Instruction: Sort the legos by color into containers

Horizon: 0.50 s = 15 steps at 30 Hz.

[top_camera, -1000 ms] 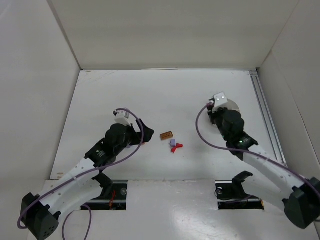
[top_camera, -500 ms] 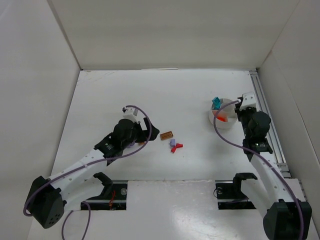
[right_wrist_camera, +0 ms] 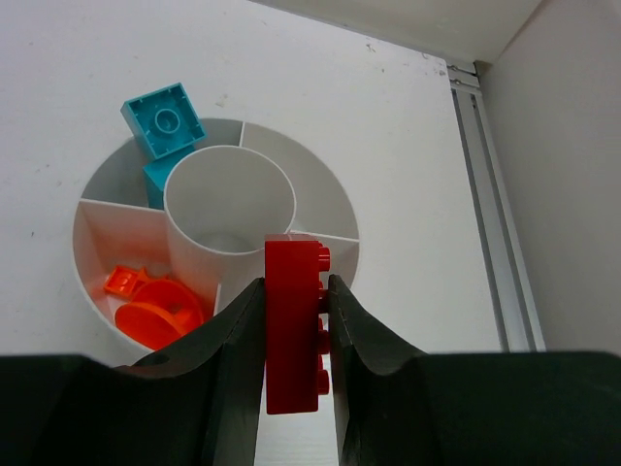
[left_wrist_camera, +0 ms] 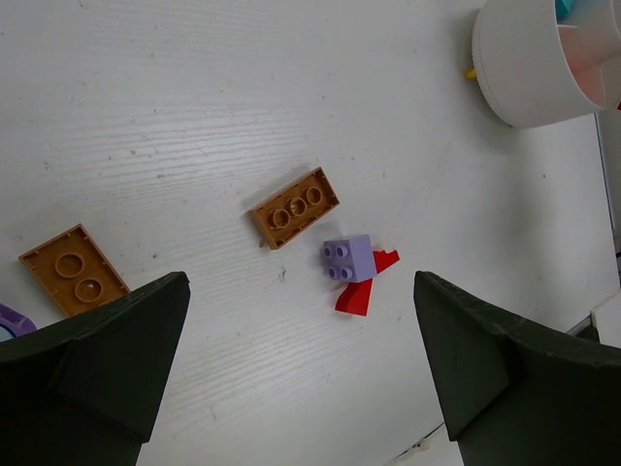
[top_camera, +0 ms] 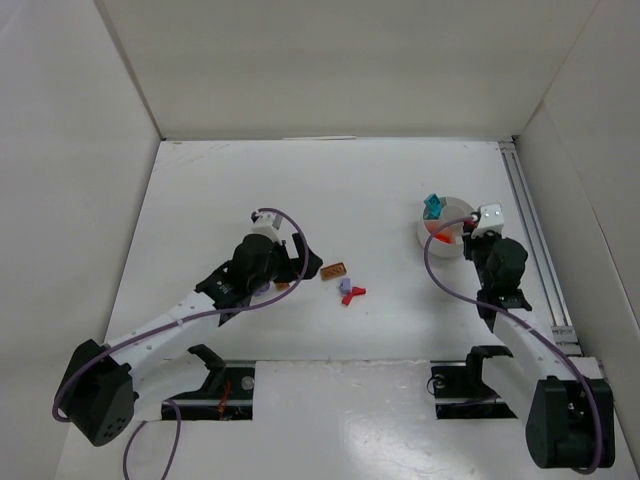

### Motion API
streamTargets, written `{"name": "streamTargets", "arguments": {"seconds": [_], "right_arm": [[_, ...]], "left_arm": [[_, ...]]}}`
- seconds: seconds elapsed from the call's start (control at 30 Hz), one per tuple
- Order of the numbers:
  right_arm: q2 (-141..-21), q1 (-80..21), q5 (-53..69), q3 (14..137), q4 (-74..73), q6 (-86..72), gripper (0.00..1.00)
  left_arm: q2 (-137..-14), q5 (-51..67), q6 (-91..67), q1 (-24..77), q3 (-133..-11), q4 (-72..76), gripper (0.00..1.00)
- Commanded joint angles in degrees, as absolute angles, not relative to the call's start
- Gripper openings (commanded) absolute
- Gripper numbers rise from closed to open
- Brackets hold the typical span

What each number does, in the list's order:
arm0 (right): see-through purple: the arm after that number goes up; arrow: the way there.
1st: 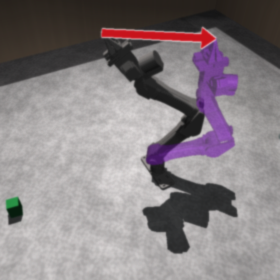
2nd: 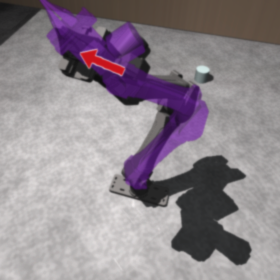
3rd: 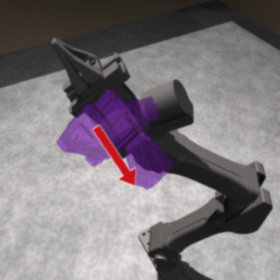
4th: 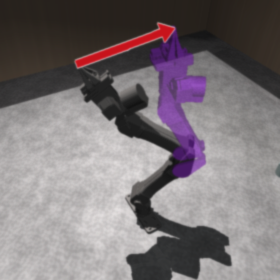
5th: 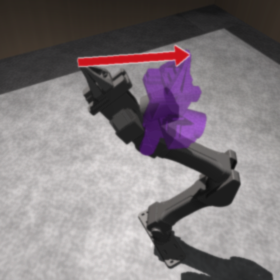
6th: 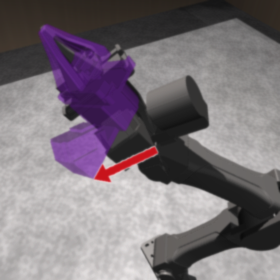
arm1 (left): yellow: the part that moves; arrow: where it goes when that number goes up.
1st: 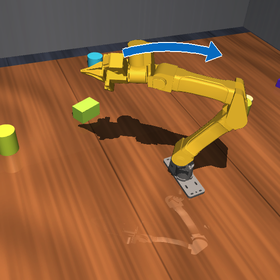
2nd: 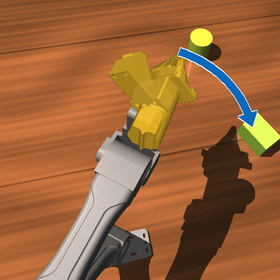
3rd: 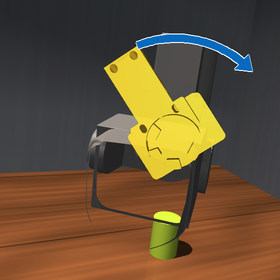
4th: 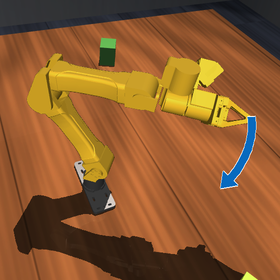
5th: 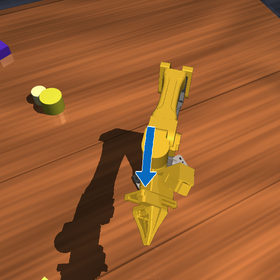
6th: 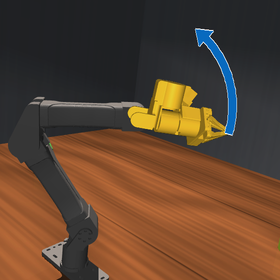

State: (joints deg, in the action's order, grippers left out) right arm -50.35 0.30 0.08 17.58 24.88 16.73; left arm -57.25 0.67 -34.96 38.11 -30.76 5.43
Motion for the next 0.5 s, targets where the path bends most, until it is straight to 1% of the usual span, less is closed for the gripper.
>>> {"name": "streamTargets", "arguments": {"seconds": [0.0, 0.03, 0.33, 0.47], "right_arm": [[-51.3, 0.4, 0.4, 16.4, 35.9, 13.7, 0.16], [-52.1, 0.4, 0.4, 16.4, 36.6, 13.1, 0.17], [-54.2, 0.4, 1.5, 17.0, 40.5, 12.0, 0.17], [-54.2, 0.4, -1.3, 15.7, 42.0, 11.5, 0.18]], "left_arm": [[-56.9, 1.6, -33.9, 37.7, -33.3, 8.3, 1.00], [-56.9, 1.6, -33.9, 37.7, -33.3, 8.3, 1.00], [-56.3, 2.1, -34.5, 37.7, -33.3, 8.3, 1.00], [-56.3, 2.1, -34.5, 37.7, -33.3, 8.9, 1.00]]}}
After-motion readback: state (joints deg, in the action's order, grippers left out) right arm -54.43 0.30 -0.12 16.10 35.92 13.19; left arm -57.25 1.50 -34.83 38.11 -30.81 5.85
